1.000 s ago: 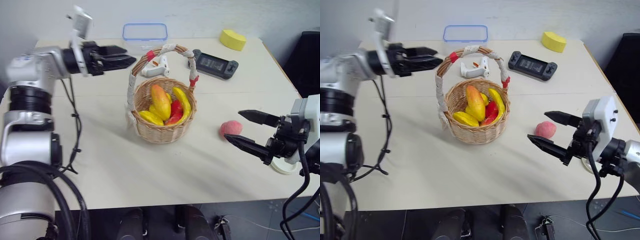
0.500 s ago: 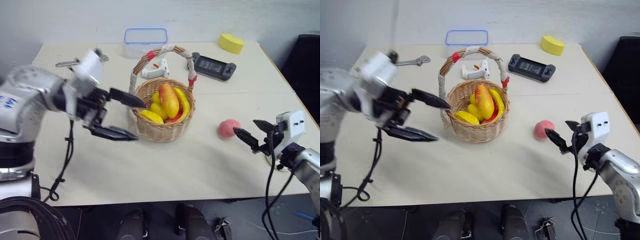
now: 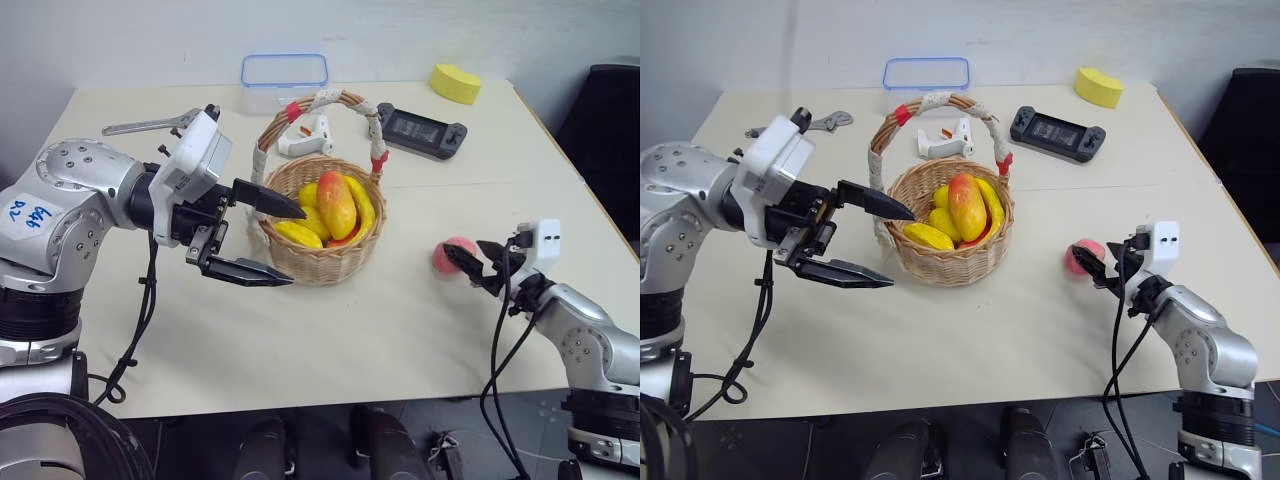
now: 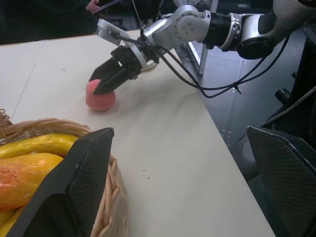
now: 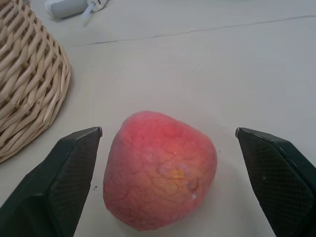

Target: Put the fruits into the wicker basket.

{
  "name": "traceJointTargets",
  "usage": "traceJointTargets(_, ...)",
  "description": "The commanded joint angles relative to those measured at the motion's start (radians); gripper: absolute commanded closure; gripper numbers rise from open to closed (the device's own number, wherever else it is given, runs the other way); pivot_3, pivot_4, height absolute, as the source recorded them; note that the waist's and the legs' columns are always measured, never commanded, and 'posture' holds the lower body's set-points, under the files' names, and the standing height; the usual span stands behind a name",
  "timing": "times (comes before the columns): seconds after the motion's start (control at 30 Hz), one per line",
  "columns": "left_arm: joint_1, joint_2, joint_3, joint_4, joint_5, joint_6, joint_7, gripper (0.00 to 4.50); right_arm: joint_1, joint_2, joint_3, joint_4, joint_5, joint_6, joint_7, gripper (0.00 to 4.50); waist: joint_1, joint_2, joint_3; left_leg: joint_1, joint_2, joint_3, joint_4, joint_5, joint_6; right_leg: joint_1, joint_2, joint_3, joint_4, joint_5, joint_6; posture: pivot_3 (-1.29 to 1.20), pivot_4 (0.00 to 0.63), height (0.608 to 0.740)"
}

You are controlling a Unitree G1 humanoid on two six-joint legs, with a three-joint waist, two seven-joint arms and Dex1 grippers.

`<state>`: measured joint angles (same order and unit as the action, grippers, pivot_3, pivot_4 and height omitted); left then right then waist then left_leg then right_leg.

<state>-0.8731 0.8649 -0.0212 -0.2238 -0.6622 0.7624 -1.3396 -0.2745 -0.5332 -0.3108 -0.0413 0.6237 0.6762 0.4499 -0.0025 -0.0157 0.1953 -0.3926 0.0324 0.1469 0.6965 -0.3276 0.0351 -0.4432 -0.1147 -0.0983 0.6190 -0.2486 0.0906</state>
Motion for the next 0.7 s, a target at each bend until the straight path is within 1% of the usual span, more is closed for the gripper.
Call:
traceJointTargets(0.03,-0.031,-0.001,0.008,-0.01,-0.012,0.002,0.01,0.01,-0.004,0.011,0.004,-0.003,-0.013,-0.029,0.019,0.0,-0.001,0.0,0.0,0.0,0.0,0.0,0.0,0.0,0.0,0.0,0.0,0.0,0.0,0.0,0.0,0.0,0.15,0.74)
traceJointTargets(0.13,-0.038,-0.003,0.009,-0.007,-0.016,0.008,0.015,0.0,-0.014,0.022,-0.014,-0.008,-0.008,-0.041,0.021,0.6,-0.002,0.0,0.0,0.0,0.0,0.0,0.0,0.0,0.0,0.0,0.0,0.0,0.0,0.0,0.0,0.0,0.15,0.74)
traceJointTargets(0.27,-0.04,-0.008,0.01,-0.003,-0.011,0.008,0.025,0.0,0.007,0.005,-0.036,-0.064,0.02,-0.038,0.056,1.85,-0.001,0.0,0.0,0.0,0.0,0.0,0.0,0.0,0.0,0.0,0.0,0.0,0.0,0.0,0.0,0.0,0.15,0.74)
traceJointTargets(0.3,-0.04,-0.009,0.013,-0.002,-0.011,0.01,0.031,0.0,0.014,0.001,-0.044,-0.093,0.037,-0.036,0.073,2.0,0.0,0.0,0.0,0.0,0.0,0.0,0.0,0.0,0.0,0.0,0.0,0.0,0.0,0.0,0.0,0.0,0.15,0.74)
traceJointTargets(0.33,-0.039,-0.009,0.017,0.0,-0.011,0.013,0.038,0.0,0.019,-0.001,-0.053,-0.126,0.06,-0.033,0.091,2.09,0.0,0.0,0.0,0.0,0.0,0.0,0.0,0.0,0.0,0.0,0.0,0.0,0.0,0.0,0.0,0.0,0.15,0.74)
traceJointTargets(0.47,-0.008,0.029,0.08,0.018,-0.033,0.056,0.066,0.0,-0.008,-0.03,-0.059,-0.331,0.254,0.074,0.137,2.11,-0.004,0.001,0.0,0.0,0.0,0.0,0.0,0.0,0.0,0.0,0.0,0.0,0.0,0.0,0.0,0.0,0.15,0.74)
traceJointTargets(0.57,0.031,0.068,0.144,0.017,-0.06,0.095,0.092,0.0,-0.09,-0.04,0.018,-0.452,0.36,0.148,0.124,2.11,-0.02,0.001,0.001,0.001,0.002,0.0,-0.001,-0.001,-0.001,0.0,0.001,0.0,0.001,0.0,-0.001,0.0,0.15,0.74)
traceJointTargets(0.7,0.059,0.089,0.199,0.0,-0.1,0.133,0.128,0.0,-0.251,0.014,0.164,-0.435,0.3,0.182,0.04,2.11,-0.024,0.001,0.001,0.001,0.003,-0.001,-0.001,-0.001,-0.003,0.0,0.001,-0.001,0.002,-0.001,-0.002,0.0,0.15,0.74)
